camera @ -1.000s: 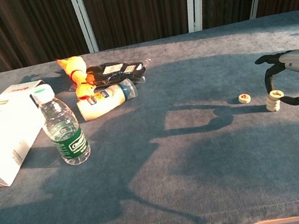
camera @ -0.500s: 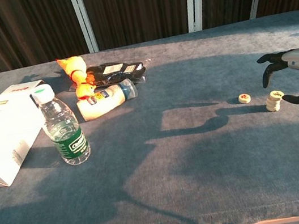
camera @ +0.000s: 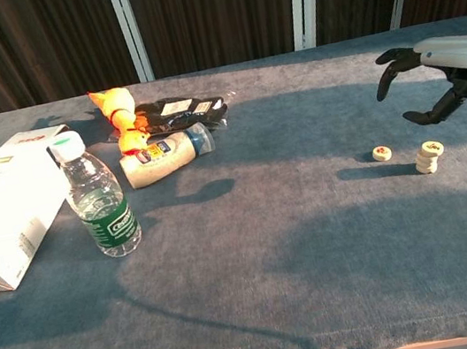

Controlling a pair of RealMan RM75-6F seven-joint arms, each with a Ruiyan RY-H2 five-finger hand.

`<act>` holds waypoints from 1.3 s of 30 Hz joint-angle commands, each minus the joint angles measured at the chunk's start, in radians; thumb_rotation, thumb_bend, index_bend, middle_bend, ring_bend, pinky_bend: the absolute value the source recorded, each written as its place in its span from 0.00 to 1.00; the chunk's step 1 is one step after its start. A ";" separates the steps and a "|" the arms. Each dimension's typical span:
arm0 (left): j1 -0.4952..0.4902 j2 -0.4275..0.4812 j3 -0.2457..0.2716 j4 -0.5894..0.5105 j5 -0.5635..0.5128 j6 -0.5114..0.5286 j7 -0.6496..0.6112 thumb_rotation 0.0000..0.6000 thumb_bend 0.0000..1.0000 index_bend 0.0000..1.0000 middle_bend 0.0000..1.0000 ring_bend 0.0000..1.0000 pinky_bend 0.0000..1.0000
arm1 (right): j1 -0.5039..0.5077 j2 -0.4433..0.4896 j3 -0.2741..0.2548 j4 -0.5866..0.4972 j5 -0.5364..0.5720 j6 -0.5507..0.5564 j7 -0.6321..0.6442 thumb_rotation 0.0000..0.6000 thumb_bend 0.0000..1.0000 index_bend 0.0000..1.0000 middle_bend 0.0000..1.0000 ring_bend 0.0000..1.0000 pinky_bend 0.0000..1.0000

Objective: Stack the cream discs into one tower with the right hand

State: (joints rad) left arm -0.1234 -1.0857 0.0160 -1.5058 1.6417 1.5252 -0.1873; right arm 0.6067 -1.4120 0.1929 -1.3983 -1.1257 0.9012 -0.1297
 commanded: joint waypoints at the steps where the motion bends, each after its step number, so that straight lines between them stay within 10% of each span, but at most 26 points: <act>1: 0.001 0.001 0.000 0.001 -0.001 0.001 -0.001 1.00 0.52 0.00 0.00 0.00 0.03 | 0.063 -0.034 0.018 0.012 0.097 -0.049 -0.129 1.00 0.50 0.44 0.03 0.00 0.00; 11: 0.003 0.001 -0.001 0.004 -0.001 0.006 -0.006 1.00 0.52 0.00 0.00 0.00 0.03 | 0.129 -0.097 -0.015 0.059 0.234 -0.028 -0.373 1.00 0.43 0.45 0.03 0.00 0.00; 39: 0.001 0.000 0.003 0.005 -0.001 -0.001 -0.005 1.00 0.52 0.00 0.00 0.00 0.03 | 0.172 -0.183 -0.048 0.205 0.279 -0.098 -0.372 1.00 0.43 0.53 0.03 0.00 0.00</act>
State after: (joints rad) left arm -0.1227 -1.0864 0.0191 -1.5008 1.6403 1.5233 -0.1917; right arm 0.7779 -1.5948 0.1455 -1.1939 -0.8469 0.8031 -0.5012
